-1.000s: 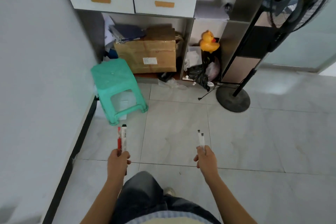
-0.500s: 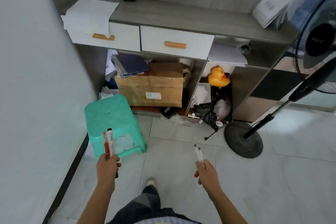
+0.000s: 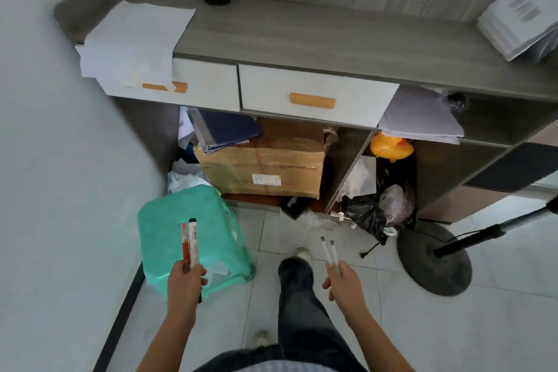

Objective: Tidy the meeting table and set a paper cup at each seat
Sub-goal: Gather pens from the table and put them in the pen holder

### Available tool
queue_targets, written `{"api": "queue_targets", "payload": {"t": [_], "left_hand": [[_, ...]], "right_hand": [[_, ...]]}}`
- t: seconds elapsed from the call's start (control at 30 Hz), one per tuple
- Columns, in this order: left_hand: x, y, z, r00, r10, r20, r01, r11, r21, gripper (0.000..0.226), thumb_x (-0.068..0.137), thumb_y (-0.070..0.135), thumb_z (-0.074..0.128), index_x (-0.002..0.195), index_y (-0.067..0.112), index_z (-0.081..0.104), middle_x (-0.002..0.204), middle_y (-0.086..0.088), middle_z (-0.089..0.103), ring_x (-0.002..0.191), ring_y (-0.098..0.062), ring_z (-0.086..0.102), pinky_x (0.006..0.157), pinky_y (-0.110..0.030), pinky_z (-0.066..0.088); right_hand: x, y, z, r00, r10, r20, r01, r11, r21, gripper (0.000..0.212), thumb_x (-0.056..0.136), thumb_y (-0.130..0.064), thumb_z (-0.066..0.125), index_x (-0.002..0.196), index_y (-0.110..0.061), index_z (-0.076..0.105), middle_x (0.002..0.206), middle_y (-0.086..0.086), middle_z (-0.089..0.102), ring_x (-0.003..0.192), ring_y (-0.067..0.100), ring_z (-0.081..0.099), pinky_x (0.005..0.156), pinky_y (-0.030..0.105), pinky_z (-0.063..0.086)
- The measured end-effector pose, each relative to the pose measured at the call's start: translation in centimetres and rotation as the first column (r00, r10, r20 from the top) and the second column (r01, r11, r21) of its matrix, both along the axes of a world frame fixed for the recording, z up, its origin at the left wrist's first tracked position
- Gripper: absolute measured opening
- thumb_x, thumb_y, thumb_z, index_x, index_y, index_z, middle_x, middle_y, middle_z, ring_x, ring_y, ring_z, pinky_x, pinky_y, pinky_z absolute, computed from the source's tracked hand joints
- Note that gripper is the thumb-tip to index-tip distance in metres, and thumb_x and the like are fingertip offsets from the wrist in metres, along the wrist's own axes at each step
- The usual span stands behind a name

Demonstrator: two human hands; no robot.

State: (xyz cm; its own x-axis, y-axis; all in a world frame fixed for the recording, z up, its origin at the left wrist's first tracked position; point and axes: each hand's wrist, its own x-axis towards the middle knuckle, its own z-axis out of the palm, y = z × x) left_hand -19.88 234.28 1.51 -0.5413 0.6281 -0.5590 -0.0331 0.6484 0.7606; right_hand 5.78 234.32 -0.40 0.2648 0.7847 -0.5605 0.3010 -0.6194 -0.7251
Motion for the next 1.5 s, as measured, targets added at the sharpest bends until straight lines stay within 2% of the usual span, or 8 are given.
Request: {"api": "queue_targets", "payload": {"t": [0.3,0.53,0.73,0.83,0.93,1.13,1.33,1.5], "left_hand": [[-1.3,14.0,1.8,0.945,0.321,-0.061,-0.308,0.938,0.160,0.017,0.081,-0.005,0.048,0.096,0.002,0.047,0.073,-0.019,0.050,0.051,-0.022,0.039,0.048,-0.025,0.027],[2.5,26.7,8.4,0.904,0.372,-0.212,-0.259,0.869,0.422,0.015,0.082,-0.004,0.049,0.096,0.004,0.049,0.085,-0.020,0.054,0.064,-0.027,0.048,0.060,-0.032,0.038],[3.3,32.3,12.3,0.880,0.402,-0.253,-0.202,0.799,0.567,0.017,0.087,0.001,0.048,0.100,0.011,0.047,0.086,-0.013,0.051,0.078,-0.026,0.049,0.068,-0.036,0.038],[2.4,35.7,13.8,0.873,0.390,-0.294,-0.154,0.791,0.592,0.015,0.086,0.001,0.049,0.092,0.015,0.048,0.077,-0.005,0.047,0.077,-0.025,0.048,0.061,-0.029,0.038],[1.2,39.6,14.9,0.856,0.254,-0.450,0.014,0.859,0.511,0.027,0.086,0.003,0.049,0.113,0.007,0.050,0.091,-0.011,0.053,0.080,-0.026,0.050,0.057,-0.024,0.037],[-1.8,47.7,14.6,0.628,-0.154,-0.763,0.313,0.947,0.067,0.030,0.091,0.013,0.043,0.119,0.003,0.049,0.114,-0.021,0.059,0.100,-0.036,0.056,0.086,-0.041,0.044],[-4.6,52.9,14.2,0.422,-0.309,-0.853,0.386,0.912,-0.140,0.033,0.092,0.015,0.040,0.123,0.006,0.048,0.120,-0.019,0.053,0.111,-0.033,0.048,0.088,-0.043,0.044],[-6.3,55.4,13.8,0.396,-0.381,-0.835,0.396,0.892,-0.219,0.037,0.094,0.028,0.039,0.124,0.008,0.048,0.117,-0.017,0.049,0.107,-0.029,0.048,0.086,-0.039,0.046]], "right_hand": [[-1.2,20.9,3.7,0.939,0.311,-0.145,-0.282,0.941,0.187,0.029,0.098,-0.023,0.032,0.084,-0.015,0.056,0.063,0.004,0.056,0.036,0.002,0.041,0.041,0.015,0.035],[-0.1,33.5,14.1,0.892,0.439,-0.112,-0.328,0.796,0.510,0.024,0.096,-0.023,0.038,0.088,-0.012,0.058,0.060,-0.001,0.050,0.042,0.004,0.039,0.043,0.015,0.033],[-0.1,39.9,17.2,0.869,0.492,-0.051,-0.381,0.731,0.567,0.018,0.094,-0.025,0.042,0.078,-0.025,0.049,0.061,0.002,0.046,0.048,0.012,0.037,0.047,0.025,0.033],[-0.5,43.0,18.0,0.854,0.520,0.013,-0.432,0.695,0.575,0.015,0.093,-0.027,0.043,0.079,-0.025,0.047,0.064,0.007,0.042,0.049,0.014,0.035,0.046,0.027,0.029],[-1.1,45.7,18.8,0.828,0.549,0.115,-0.504,0.637,0.584,0.011,0.094,-0.028,0.042,0.086,-0.022,0.049,0.066,0.005,0.045,0.053,0.014,0.038,0.041,0.018,0.028],[-3.1,50.5,20.3,0.840,0.523,0.144,-0.481,0.594,0.645,0.018,0.092,-0.025,0.045,0.075,-0.030,0.046,0.064,0.003,0.045,0.053,0.014,0.038,0.046,0.024,0.030],[-5.6,53.9,20.7,0.822,0.541,0.178,-0.515,0.574,0.636,0.020,0.093,-0.026,0.044,0.075,-0.033,0.046,0.064,-0.001,0.046,0.053,0.011,0.038,0.041,0.016,0.028],[-7.5,56.3,20.3,0.816,0.552,0.171,-0.530,0.596,0.604,0.017,0.093,-0.026,0.043,0.078,-0.031,0.047,0.065,0.001,0.046,0.052,0.011,0.036,0.046,0.024,0.029]]}}
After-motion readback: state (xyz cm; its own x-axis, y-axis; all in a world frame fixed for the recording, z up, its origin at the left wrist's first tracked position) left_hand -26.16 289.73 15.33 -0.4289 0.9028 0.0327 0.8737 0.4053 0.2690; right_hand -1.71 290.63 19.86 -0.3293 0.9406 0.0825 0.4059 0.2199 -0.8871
